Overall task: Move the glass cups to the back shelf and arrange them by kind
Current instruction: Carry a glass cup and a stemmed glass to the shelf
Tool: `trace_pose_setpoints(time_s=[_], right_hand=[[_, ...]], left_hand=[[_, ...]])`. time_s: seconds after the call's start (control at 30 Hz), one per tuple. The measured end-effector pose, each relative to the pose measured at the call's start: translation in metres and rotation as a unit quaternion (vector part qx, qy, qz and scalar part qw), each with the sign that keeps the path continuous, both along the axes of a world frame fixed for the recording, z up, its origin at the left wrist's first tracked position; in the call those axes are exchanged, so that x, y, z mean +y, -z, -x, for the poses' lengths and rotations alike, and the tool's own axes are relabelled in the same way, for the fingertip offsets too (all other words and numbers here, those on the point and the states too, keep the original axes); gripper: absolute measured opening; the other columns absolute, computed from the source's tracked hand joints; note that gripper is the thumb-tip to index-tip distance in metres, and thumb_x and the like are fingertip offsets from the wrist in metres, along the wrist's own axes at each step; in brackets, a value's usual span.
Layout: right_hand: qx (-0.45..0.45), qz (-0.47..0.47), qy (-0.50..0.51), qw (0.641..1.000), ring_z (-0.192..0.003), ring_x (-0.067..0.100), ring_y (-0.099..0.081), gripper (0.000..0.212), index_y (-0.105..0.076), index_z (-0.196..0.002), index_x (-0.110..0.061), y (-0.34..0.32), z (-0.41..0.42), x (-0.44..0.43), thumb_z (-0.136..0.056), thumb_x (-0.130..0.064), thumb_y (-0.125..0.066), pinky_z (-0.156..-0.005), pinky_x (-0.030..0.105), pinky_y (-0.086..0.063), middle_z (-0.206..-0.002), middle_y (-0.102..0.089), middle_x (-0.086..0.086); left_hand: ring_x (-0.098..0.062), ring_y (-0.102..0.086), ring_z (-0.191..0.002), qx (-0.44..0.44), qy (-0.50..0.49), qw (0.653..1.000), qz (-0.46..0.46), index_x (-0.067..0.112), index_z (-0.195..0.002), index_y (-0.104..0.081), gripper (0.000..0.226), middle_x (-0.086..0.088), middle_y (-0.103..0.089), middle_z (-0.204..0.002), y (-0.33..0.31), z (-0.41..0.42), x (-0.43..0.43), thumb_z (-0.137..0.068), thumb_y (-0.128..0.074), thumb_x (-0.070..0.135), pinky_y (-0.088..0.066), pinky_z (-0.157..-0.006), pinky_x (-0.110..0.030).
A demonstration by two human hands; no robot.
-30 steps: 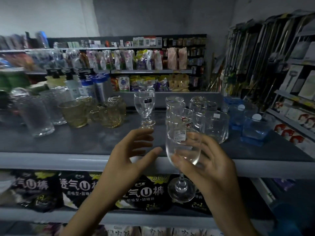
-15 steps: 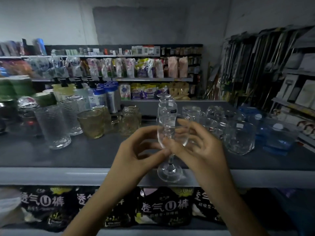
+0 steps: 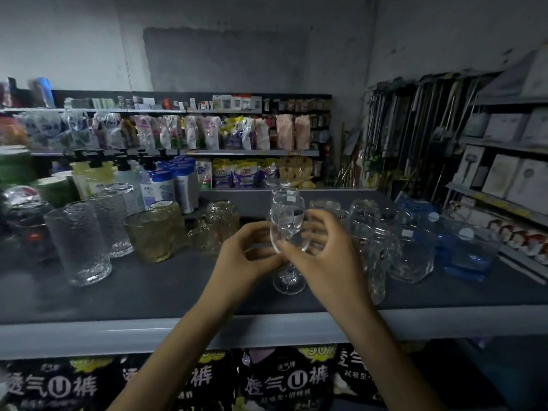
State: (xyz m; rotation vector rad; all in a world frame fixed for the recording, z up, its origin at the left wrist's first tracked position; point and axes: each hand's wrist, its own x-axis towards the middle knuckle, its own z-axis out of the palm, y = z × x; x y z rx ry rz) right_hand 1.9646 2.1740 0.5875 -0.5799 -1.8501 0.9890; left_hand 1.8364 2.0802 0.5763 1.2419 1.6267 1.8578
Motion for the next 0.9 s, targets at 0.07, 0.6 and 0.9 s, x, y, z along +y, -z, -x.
trace_pose_setpoints(time_s=[0.07,0.6,0.9], right_hand=[[-0.003,0.0,0.01,1.0,-0.109,-0.002,-0.063,0.063,-0.054,-0.134,-0.037,0.004,0.002,0.003,-0.08,-0.044,-0.086,-0.086,0.028,-0.061,-0.122,-0.062,-0.018],[-0.036,-0.023,0.043,0.998,-0.116,0.011,-0.06,0.064,-0.043,-0.14,-0.032,0.008,0.006,-0.005,-0.087,-0.045,-0.078,-0.093,0.036,-0.057,-0.131,-0.06,-0.007],[-0.025,-0.152,0.054,0.986,-0.128,0.006,-0.049,0.06,-0.045,-0.149,-0.024,0.016,-0.03,-0.047,-0.095,-0.032,-0.069,-0.099,0.019,-0.038,-0.146,-0.052,-0.005]], left_hand=[[-0.021,-0.076,-0.098,-0.011,-0.002,1.0,0.001,0.018,-0.125,-0.067,0.047,-0.005,-0.074,-0.117,0.002,-0.001,0.003,-0.083,-0.082,0.002,-0.065,-0.084,-0.04],[-0.019,-0.075,-0.103,-0.011,-0.048,0.999,0.013,0.024,-0.125,-0.068,0.038,-0.002,-0.076,-0.113,0.007,-0.01,0.007,-0.091,-0.076,0.009,-0.064,-0.086,-0.037],[0.0,-0.071,-0.101,0.122,-0.216,0.968,0.027,0.028,-0.12,-0.067,0.035,0.011,-0.074,-0.112,0.015,-0.018,-0.058,-0.091,-0.078,0.012,-0.06,-0.09,-0.028]])
